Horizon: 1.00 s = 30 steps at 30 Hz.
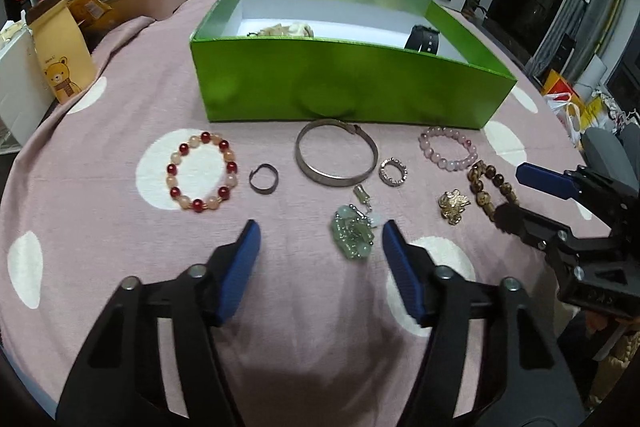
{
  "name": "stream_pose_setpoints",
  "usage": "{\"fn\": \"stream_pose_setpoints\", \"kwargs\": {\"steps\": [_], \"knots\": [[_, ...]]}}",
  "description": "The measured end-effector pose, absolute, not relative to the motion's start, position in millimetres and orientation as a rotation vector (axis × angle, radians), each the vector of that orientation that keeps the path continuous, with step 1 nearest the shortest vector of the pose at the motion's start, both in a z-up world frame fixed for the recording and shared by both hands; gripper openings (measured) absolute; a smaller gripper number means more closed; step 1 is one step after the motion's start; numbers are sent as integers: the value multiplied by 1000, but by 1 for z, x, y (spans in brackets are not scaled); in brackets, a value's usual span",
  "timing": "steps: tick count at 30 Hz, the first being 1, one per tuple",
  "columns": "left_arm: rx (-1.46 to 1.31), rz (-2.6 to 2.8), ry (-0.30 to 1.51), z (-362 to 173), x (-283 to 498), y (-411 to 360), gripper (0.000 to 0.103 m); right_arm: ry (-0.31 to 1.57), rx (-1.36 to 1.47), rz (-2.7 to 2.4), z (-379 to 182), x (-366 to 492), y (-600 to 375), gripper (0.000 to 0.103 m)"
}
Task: Organize jewelry
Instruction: 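Grasp the green jade pendant with the left tool, then grasp the gold brooch with the right tool while the left tool holds the pendant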
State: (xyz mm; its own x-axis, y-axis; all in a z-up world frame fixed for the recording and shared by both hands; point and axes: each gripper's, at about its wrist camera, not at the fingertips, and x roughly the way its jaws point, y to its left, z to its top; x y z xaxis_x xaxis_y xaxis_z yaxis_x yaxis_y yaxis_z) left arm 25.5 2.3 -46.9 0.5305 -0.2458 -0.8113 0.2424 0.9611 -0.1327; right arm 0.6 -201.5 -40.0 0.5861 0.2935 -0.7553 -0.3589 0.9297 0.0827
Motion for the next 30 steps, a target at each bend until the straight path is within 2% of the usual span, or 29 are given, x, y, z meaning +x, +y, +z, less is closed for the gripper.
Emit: {"fn": "stream_pose_setpoints", "kwargs": {"steps": [3,8,9,11,16,17,26,30], "knots": [[12,-292,988,-54,30,-4,48,863,-90,390,-40,0,-198,59],[36,-305,978,-59,31,-14,39,866,-89,395,-40,0,-198,59],[42,-305,975,-59,31,-15,34,868,-89,398,-41,1,-198,59],[60,-309,969,-60,30,-20,22,873,-93,404,-42,2,-196,56],[37,-312,966,-57,28,-15,19,883,-99,418,-45,3,-192,47],[32,-309,962,-55,27,-14,12,885,-101,421,-46,3,-191,46],[-57,-282,923,-39,30,18,12,898,-119,445,-53,8,-177,45],[-60,-285,907,-35,27,21,12,912,-129,446,-58,12,-170,41]]}}
